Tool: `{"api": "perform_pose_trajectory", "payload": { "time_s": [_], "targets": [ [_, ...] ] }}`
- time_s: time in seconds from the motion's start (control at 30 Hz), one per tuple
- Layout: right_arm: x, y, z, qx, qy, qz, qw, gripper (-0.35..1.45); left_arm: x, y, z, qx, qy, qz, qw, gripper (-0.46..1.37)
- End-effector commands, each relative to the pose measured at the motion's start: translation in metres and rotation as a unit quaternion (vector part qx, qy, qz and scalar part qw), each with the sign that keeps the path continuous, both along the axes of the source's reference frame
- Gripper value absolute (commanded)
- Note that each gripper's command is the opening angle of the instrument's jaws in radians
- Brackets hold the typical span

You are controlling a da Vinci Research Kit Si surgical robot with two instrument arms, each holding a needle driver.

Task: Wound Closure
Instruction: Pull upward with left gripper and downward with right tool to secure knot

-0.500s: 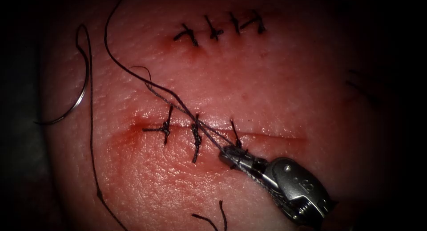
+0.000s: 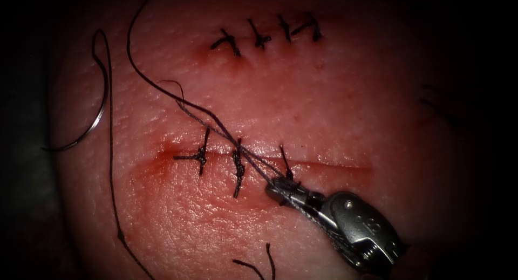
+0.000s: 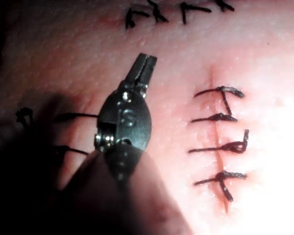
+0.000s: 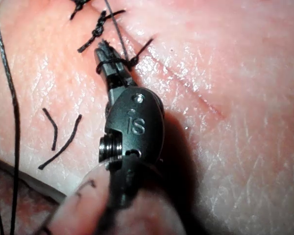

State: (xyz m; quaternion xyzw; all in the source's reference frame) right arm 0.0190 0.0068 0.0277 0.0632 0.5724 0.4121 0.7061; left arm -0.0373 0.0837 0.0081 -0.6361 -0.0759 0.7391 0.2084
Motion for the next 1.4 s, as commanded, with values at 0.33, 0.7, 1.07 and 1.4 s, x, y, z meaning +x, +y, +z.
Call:
{"api": "perform_pose_trajectory", "payload": {
  "time_s": [0.33,0.7,1.07,1.4],
  "targets": [
    [-0.0001,0.0000,0.0000,0.000,-0.002,0.002,1.000,-0.35,0.0002,-0.0070,-0.0009,0.020,-0.022,0.032,0.9990,-0.10],
    [0.0000,0.0001,0.0000,0.000,-0.003,0.003,1.000,-0.35,0.0021,-0.0125,-0.0039,0.036,-0.030,0.086,0.9952,-0.13],
    [0.0000,0.0000,0.0001,-0.001,-0.003,0.003,1.000,-0.35,0.0051,-0.0138,-0.0085,0.060,-0.010,0.140,0.9882,-0.07],
    [0.0000,0.0000,0.0002,-0.001,-0.004,0.002,1.000,-0.35,0.0070,-0.0153,-0.0112,0.036,0.138,0.211,0.9671,0.47]
  ]
}}
